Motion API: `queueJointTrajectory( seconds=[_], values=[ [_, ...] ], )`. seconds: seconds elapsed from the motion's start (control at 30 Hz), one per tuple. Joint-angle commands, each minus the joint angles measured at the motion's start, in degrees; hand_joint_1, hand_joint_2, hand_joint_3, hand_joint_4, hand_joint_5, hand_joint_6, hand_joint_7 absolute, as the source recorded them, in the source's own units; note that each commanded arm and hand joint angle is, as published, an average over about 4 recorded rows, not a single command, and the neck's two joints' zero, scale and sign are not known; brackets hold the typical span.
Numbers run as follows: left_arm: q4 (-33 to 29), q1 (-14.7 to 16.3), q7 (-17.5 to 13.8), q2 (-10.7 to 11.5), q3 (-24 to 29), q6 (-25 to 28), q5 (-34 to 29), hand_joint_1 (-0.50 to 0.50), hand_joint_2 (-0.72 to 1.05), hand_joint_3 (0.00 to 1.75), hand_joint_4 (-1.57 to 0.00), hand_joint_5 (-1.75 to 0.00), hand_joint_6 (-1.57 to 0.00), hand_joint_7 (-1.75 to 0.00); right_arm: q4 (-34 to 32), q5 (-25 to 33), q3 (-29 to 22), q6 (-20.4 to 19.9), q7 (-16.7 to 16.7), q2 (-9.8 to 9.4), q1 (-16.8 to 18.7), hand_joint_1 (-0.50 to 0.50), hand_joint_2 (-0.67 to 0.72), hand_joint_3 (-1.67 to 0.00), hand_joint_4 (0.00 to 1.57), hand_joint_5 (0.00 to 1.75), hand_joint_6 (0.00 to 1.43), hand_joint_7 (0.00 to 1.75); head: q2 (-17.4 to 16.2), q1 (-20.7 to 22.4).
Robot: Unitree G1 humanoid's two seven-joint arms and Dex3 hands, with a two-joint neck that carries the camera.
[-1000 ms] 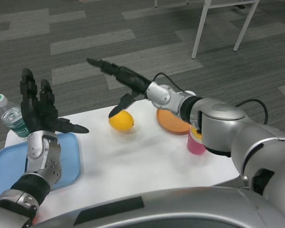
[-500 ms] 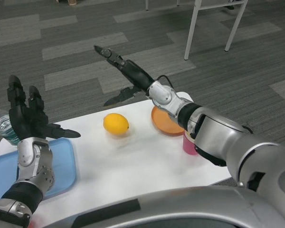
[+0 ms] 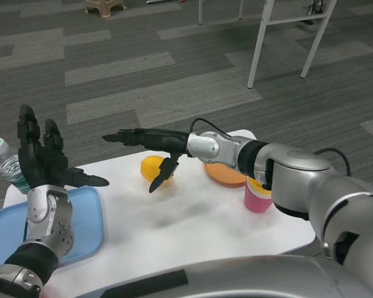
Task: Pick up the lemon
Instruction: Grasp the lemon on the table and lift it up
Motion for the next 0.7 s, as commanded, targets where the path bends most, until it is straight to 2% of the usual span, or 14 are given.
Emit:
queueJointTrajectory(
  seconds=[0.03, 0.23, 0.5, 0.7],
  values=[
    [0.36, -0.34, -0.04, -0.03, 0.20, -0.12, 0.06, -0.50, -0.72, 0.09, 0.00, 0.00, 0.00, 0.00, 2.61, 1.78, 5.46, 1.28, 0.03, 0.19, -4.97, -0.15, -0.54, -0.24, 0.00, 0.00, 0.00, 0.00, 0.09, 1.07],
    [0.36, -0.34, -0.02, -0.40, 0.38, -0.16, 0.19, -0.50, -0.64, 0.09, 0.00, 0.00, 0.00, 0.00, 8.28, 3.08, 13.43, 3.34, 0.03, 1.90, -10.75, -0.17, -0.54, -0.24, 0.00, 0.00, 0.00, 0.00, -0.01, 2.92],
    [0.40, -1.22, -0.02, -1.24, 0.03, -0.16, 0.58, -0.50, -0.64, 0.09, 0.00, 0.00, 0.00, 0.00, 13.20, 3.52, 17.04, 4.97, 0.03, 5.33, -13.48, -0.17, -0.54, -0.24, 0.00, 0.00, 0.00, 0.00, -0.49, 5.48],
    [0.95, -2.01, -0.02, -1.30, -0.92, -0.09, 0.58, -0.50, -0.64, 0.09, 0.00, 0.00, 0.00, 0.00, 16.74, 3.56, 22.24, 6.46, 0.03, 7.42, -15.48, -0.17, -0.54, -0.28, 0.00, 0.00, 0.00, 0.00, -0.31, 6.11]
  ],
)
